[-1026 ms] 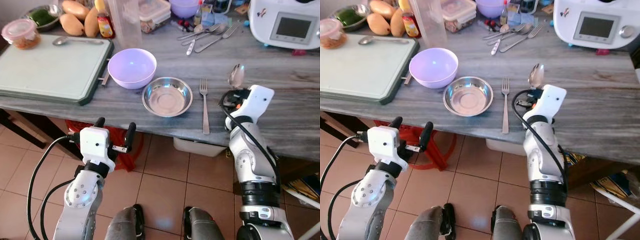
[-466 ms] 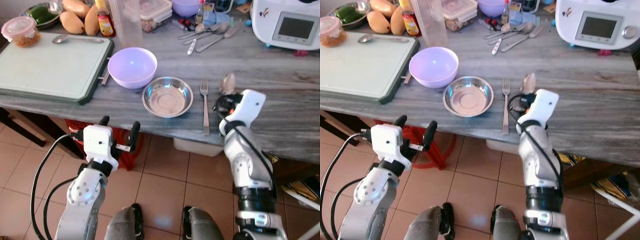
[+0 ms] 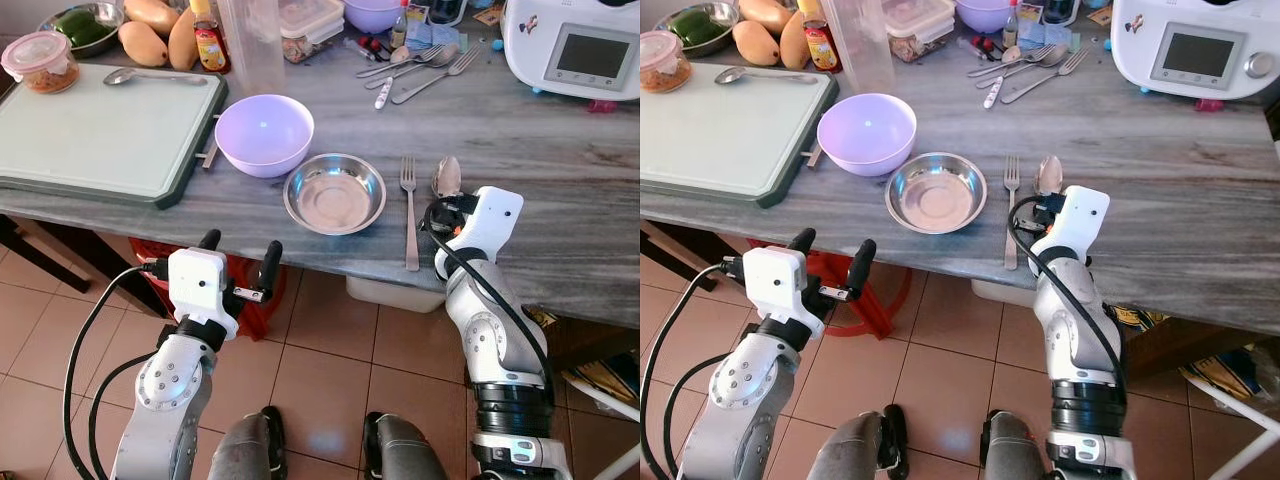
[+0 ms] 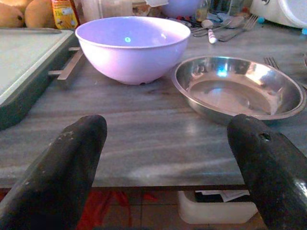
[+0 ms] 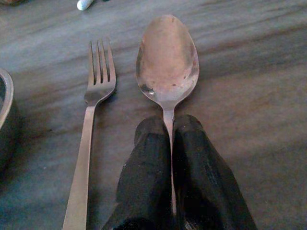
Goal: Setting the table
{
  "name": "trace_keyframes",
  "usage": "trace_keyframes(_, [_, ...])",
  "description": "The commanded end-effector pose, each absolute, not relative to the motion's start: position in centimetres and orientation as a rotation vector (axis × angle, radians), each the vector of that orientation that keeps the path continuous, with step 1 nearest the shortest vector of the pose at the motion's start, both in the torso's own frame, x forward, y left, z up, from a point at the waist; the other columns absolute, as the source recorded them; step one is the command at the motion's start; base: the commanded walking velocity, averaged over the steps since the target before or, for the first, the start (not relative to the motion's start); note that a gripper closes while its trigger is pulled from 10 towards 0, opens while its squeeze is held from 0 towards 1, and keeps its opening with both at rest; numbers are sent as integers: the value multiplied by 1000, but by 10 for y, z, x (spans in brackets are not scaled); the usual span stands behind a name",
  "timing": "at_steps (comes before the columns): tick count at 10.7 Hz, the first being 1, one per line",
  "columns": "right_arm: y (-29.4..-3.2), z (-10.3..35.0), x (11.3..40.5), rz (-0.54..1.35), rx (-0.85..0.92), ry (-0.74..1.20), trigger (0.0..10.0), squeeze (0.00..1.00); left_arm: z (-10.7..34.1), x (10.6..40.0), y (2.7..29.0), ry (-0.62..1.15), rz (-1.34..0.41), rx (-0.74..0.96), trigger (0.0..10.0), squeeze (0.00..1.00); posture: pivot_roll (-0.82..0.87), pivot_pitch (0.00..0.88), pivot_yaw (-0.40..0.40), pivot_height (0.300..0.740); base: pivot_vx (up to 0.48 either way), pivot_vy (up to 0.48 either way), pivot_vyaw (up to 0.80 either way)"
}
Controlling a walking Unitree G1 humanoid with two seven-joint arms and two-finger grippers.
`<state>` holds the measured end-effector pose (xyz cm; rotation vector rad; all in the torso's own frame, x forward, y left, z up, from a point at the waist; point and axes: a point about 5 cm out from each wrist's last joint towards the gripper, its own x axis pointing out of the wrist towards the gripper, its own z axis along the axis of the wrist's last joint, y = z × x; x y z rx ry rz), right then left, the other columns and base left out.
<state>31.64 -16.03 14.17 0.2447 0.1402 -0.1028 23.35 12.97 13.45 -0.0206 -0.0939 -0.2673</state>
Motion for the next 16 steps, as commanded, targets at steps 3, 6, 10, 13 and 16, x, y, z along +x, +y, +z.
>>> trace_keyframes(3, [-166, 125, 314, -139, 229, 228, 10000, 376, 131, 232, 129, -71, -273, -23, 10000, 0, -4, 264, 36, 740, 0, 0, 0])
trace_keyframes(6, [-167, 126, 317, -136, 235, 221, 10000, 1000, 132, 233, 130, -74, -264, -13, 10000, 0, -1, 268, 33, 740, 0, 0, 0])
trace_keyframes(10, [-168, 126, 316, -125, 228, 213, 10000, 1000, 132, 234, 130, -74, -262, -14, 10000, 0, -5, 266, 31, 740, 0, 0, 0])
trace_keyframes(13, [-170, 140, 314, -95, 147, 122, 10000, 1000, 133, 234, 129, -79, -260, -20, 10000, 0, -7, 265, 31, 740, 0, 0, 0])
trace_keyframes(16, [-167, 158, 314, -74, 79, -14, 10000, 1000, 133, 235, 130, -83, -245, -15, 10000, 0, -8, 262, 27, 740, 0, 0, 0])
